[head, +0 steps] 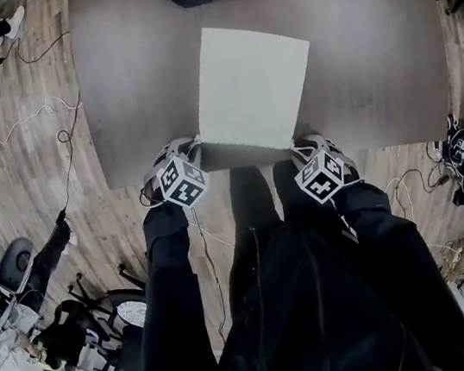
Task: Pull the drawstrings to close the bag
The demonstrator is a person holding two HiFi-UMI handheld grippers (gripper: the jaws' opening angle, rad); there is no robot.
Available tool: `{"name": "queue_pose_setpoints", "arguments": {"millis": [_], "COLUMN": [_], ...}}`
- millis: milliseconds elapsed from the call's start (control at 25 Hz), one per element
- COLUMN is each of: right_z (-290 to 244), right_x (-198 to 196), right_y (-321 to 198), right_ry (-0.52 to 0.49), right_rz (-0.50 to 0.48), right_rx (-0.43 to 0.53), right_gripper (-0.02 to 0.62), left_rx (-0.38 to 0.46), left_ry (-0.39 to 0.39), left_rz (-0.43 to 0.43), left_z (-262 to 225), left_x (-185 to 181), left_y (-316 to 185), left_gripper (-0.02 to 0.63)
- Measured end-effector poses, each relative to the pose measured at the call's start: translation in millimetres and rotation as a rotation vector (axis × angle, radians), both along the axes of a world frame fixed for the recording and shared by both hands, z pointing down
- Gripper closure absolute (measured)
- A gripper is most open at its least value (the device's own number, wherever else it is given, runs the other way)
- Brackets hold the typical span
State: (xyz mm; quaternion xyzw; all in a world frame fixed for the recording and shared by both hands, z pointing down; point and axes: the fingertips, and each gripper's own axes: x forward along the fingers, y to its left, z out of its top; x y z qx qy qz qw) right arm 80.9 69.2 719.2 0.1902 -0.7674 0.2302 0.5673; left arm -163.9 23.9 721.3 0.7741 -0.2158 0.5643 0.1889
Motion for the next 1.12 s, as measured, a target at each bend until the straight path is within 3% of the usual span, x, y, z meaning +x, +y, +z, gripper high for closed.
{"name": "queue_pose_setpoints", "arguments": {"millis": [400, 560, 720, 920, 1120], "right_z": [2, 2, -11, -62, -116], "right_x": [1, -5, 1, 6, 9], "right_y": [-1, 8, 3, -30, -60], "right_ry": [0.03, 0.023, -0.004, -0.074, -0.124], "right_rz": [-0.021, -0.031, 0.078, 0.178, 0.235], "right_rx": [0.043, 0.055, 0.079, 0.186, 0.312], "right_gripper": [0.449, 0.562, 0.568, 0.569, 0.569], "left_rx": [-0.039, -0.026, -0.026, 0.066, 0.164], "left_ry": [-0.018, -0.033, -0.031, 0.035, 0.087], "left_rz": [-0.004, -0.099, -0.229, -0.417, -0.546], "left_z": [3, 3, -7, -52, -101], "left_x": [5, 6, 7, 4, 3], "left_y": [-1, -3, -3, -15, -27], "left_gripper": [0.511, 0.566, 0.568, 0.569, 0.569]}}
